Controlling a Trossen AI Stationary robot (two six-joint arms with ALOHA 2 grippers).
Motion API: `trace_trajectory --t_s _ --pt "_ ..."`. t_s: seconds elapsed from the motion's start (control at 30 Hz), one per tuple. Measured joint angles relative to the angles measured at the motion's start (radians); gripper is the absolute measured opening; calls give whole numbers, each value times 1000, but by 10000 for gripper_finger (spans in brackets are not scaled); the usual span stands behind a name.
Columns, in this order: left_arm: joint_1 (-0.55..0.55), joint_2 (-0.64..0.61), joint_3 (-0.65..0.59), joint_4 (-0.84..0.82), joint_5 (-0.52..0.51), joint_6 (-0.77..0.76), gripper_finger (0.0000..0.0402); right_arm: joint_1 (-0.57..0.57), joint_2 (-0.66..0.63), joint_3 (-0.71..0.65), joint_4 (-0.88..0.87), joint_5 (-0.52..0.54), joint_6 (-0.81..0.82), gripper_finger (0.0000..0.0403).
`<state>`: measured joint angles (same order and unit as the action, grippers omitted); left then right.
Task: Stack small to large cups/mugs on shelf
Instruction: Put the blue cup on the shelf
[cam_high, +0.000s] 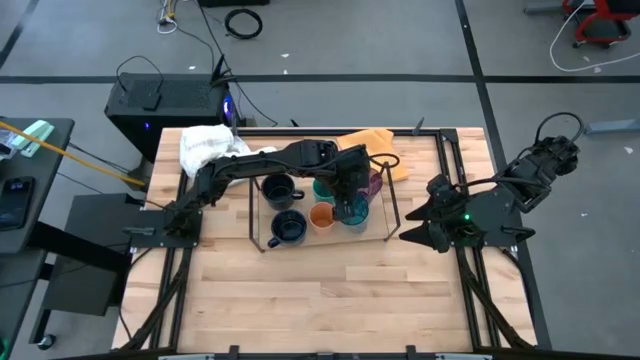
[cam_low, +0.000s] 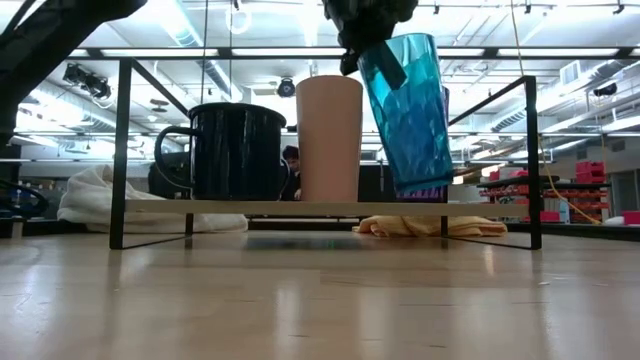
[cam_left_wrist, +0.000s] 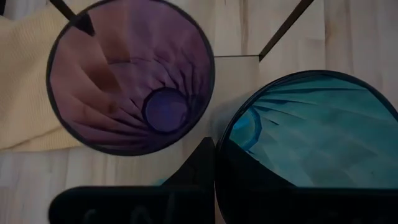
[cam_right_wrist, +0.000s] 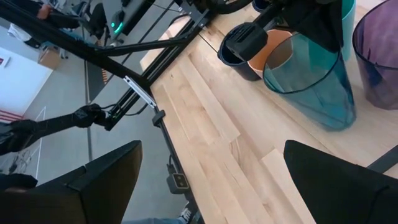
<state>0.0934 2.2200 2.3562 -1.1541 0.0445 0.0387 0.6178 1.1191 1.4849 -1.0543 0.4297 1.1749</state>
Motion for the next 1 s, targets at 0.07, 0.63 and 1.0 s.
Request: trace_trajectory --t_s 0.07,0.63,1.0 --pt "0 0 0 -4 0 1 12 0 0 0 0 0 -2 399" --pt "-2 0 0 -5 0 8 12 0 0 0 0 1 -4 399" --pt "-5 27 1 -26 7 11 12 0 0 0 1 1 -3 399"
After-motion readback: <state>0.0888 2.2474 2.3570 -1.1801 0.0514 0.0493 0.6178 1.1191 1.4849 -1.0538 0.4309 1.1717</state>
